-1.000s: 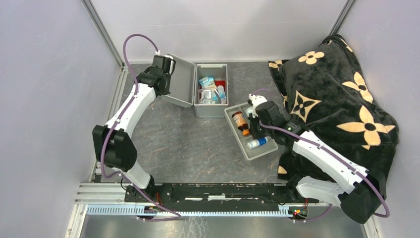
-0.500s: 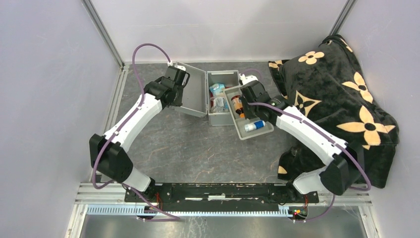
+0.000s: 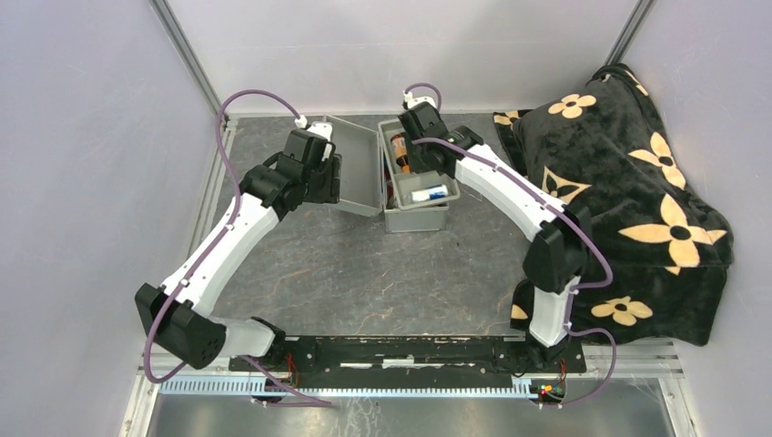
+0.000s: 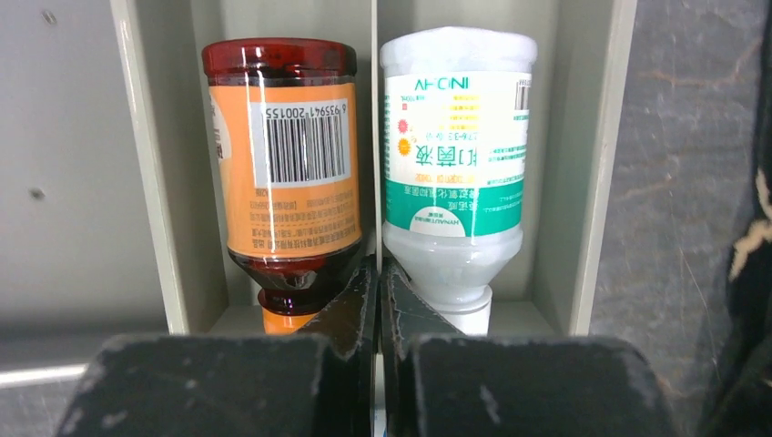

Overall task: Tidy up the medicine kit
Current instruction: Place the medicine box compartment inside the medicine box.

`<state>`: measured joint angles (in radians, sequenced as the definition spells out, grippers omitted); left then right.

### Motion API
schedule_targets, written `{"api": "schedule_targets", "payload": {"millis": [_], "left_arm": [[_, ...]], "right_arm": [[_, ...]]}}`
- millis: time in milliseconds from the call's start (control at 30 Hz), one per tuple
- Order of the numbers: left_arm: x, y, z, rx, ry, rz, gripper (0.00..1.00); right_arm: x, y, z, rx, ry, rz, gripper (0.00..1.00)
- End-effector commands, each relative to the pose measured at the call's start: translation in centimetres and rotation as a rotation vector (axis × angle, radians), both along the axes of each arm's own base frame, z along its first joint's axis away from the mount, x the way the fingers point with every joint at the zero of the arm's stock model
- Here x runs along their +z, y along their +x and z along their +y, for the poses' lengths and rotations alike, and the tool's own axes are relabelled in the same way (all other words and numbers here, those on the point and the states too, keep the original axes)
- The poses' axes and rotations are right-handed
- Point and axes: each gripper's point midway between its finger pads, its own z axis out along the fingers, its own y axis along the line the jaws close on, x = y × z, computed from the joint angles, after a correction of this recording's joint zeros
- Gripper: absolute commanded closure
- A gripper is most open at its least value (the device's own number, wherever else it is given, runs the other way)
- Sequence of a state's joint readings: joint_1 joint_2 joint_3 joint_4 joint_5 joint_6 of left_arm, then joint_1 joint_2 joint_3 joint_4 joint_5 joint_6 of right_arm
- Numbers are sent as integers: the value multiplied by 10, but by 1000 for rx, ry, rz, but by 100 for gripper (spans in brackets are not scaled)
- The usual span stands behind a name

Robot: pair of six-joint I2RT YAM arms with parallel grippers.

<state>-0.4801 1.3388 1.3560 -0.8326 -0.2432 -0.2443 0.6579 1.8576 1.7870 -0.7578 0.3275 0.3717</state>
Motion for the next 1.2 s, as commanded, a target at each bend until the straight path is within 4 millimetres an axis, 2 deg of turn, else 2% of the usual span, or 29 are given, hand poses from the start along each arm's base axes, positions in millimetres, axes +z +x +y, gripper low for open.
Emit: {"api": "schedule_targets", "payload": {"millis": [0,133,300,500,800,900,1167], "left_arm": [[32,-12,-5,26,-136,-92,37],[56,-24,-1,44,-229,-195,35],[65,-38,6,57,-282,-256,32],[57,-48,6,42,-297,-249,31],[45,-47,9,38,-263,-239,29],[42,-45,9,38,-258,-233,29],[34,-45,7,39,-252,-214,29]], "right_arm": [[42,35,9,-118,87,-118,100],[29,47,17,-177,131,-114,100],[11,56,22,-235,152,-106,100],[-1,61,24,-260,151,-97,100],[-26,65,23,-239,97,-61,100],[-35,66,28,-200,96,-37,100],[-56,52,23,-156,33,34,100]]}}
